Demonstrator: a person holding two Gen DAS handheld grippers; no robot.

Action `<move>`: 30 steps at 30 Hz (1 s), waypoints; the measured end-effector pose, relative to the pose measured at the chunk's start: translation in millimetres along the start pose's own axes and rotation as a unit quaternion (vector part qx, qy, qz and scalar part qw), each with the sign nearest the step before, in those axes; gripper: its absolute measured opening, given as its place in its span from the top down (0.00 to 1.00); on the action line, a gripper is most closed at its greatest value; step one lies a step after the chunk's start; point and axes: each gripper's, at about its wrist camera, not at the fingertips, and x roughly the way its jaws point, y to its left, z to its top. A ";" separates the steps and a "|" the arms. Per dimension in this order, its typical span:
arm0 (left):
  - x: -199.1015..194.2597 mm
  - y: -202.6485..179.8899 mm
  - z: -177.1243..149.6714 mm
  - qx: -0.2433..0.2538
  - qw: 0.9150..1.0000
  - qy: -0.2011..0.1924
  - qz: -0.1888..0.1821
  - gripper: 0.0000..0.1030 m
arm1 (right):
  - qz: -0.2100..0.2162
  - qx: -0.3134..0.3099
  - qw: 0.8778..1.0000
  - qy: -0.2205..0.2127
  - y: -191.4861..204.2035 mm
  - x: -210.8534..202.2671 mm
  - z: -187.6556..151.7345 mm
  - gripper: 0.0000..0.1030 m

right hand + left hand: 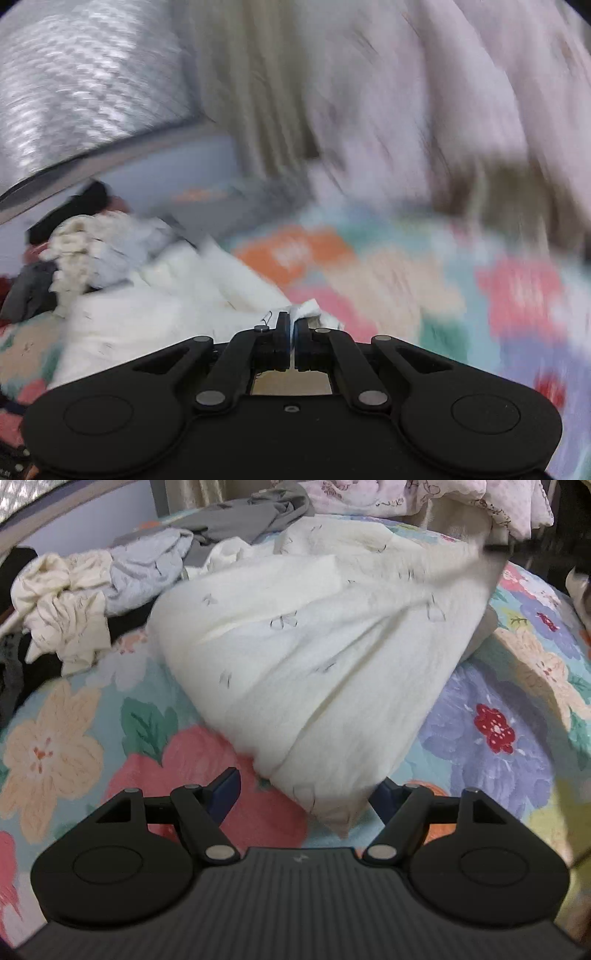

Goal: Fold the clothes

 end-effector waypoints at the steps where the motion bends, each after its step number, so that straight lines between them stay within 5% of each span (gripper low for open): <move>1: -0.6 0.7 -1.0 -0.003 1.000 0.001 -0.004 0.29 | 0.000 0.013 1.000 0.007 -7.8 5.5 -3.3 0.98; 4: -2.4 2.9 -4.2 -0.012 1.000 0.006 -0.016 0.29 | -0.007 0.010 1.000 0.020 -14.7 18.0 -9.5 0.98; 8: -22.2 14.8 -6.4 -0.057 0.994 -0.034 -0.089 0.28 | -0.026 -0.011 0.999 0.046 -9.6 36.0 -13.5 0.97; 14: -27.6 33.7 -15.8 -0.126 0.982 -0.041 -0.134 0.22 | -0.047 0.117 0.989 0.074 -43.9 26.4 -19.7 0.78; 17: -12.7 56.3 -25.9 -0.240 0.948 -0.018 -0.209 0.22 | -0.037 0.193 0.978 0.067 -61.9 4.9 -23.7 0.64; 19: -1.4 71.2 -35.8 -0.329 0.912 -0.007 -0.244 0.22 | 0.010 0.288 0.956 0.052 -78.3 -9.2 -33.6 0.51; 21: 8.8 79.6 -41.7 -0.381 0.887 -0.003 -0.259 0.23 | 0.069 0.368 0.926 0.049 -90.0 -9.9 -47.0 0.50; 22: 13.0 81.9 -43.8 -0.398 0.879 -0.003 -0.264 0.24 | 0.078 0.377 0.921 0.062 -89.4 -4.4 -51.3 0.50; 25: 25.6 81.7 -44.9 -0.426 0.864 -0.003 -0.269 0.24 | 0.096 0.390 0.910 0.106 -83.1 15.2 -63.9 0.49; 30: 45.7 73.0 -37.2 -0.420 0.864 -0.015 -0.277 0.22 | 0.112 0.407 0.902 0.094 -66.9 37.9 -79.2 0.45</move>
